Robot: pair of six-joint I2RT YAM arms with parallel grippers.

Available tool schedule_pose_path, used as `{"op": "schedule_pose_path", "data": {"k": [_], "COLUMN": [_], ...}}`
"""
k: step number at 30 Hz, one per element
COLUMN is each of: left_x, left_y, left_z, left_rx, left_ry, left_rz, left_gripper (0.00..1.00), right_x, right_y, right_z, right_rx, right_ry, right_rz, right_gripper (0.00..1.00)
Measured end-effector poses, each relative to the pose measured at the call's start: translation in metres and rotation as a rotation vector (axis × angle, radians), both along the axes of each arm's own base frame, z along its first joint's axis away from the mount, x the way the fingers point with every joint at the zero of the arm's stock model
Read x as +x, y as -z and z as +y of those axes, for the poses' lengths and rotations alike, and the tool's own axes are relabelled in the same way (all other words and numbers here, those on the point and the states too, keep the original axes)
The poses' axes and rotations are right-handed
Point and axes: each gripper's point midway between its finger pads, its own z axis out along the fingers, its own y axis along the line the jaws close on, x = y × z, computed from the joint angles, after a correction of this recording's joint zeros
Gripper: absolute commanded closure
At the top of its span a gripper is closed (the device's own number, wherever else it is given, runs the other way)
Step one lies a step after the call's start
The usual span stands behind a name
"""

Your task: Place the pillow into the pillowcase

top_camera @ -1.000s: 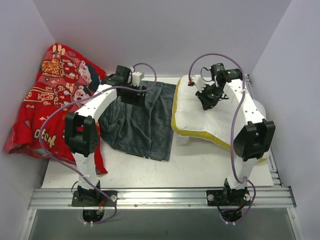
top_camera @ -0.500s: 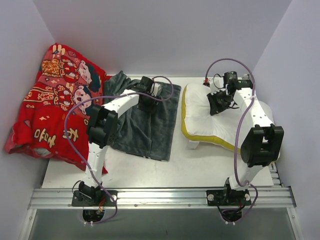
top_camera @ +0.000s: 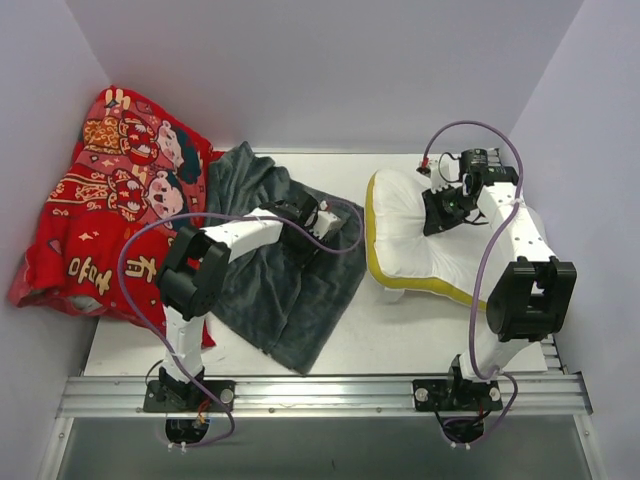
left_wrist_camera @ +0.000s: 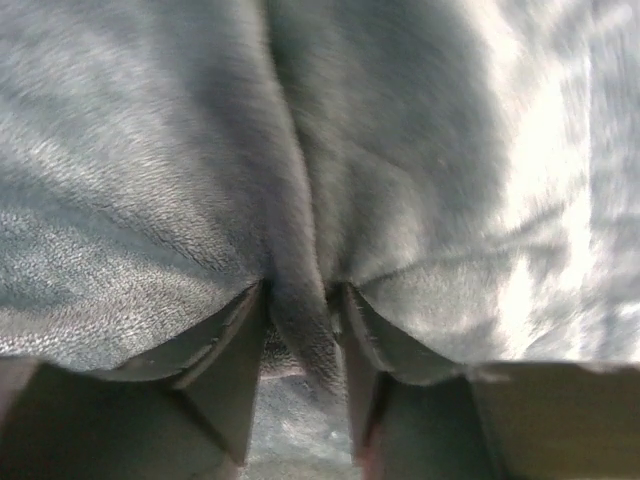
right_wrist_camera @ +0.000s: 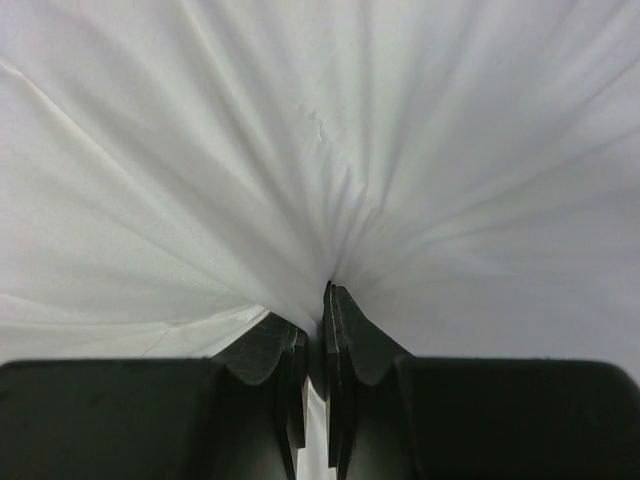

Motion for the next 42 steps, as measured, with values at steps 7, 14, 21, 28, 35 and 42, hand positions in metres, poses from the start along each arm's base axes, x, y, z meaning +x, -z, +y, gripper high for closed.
{"op": "schedule_pose_path", "data": {"k": [7, 14, 21, 28, 35, 42], "left_x": [-0.03, -0.025, -0.013, 0.043, 0.088, 0.038], "left_y": [-0.007, -0.01, -0.016, -0.035, -0.064, -0.06], "left_z": [0.015, 0.019, 0.013, -0.028, -0.042, 0.012], "left_rx": [-0.015, -0.011, -0.013, -0.108, -0.224, -0.169], "left_ry": [-0.002, -0.03, -0.032, -0.032, -0.064, -0.077], "left_rz": [0.081, 0.077, 0.055, -0.03, -0.081, -0.006], "left_gripper": [0.34, 0.38, 0.79, 1.0, 0.61, 0.31], "right_x": [-0.037, -0.063, -0.078, -0.093, -0.106, -0.109], "right_y": [0.02, 0.021, 0.015, 0.02, 0.026, 0.036], "right_z": [0.003, 0.004, 0.006, 0.016, 0.027, 0.03], "right_rx": [0.024, 0.022, 0.016, 0.009, 0.024, 0.024], "right_ry": [-0.02, 0.013, 0.0, -0.066, -0.125, -0.131], "right_rz": [0.089, 0.118, 0.107, 0.153, 0.219, 0.274], "right_gripper": [1.0, 1.0, 1.0, 1.0, 1.0, 1.0]}}
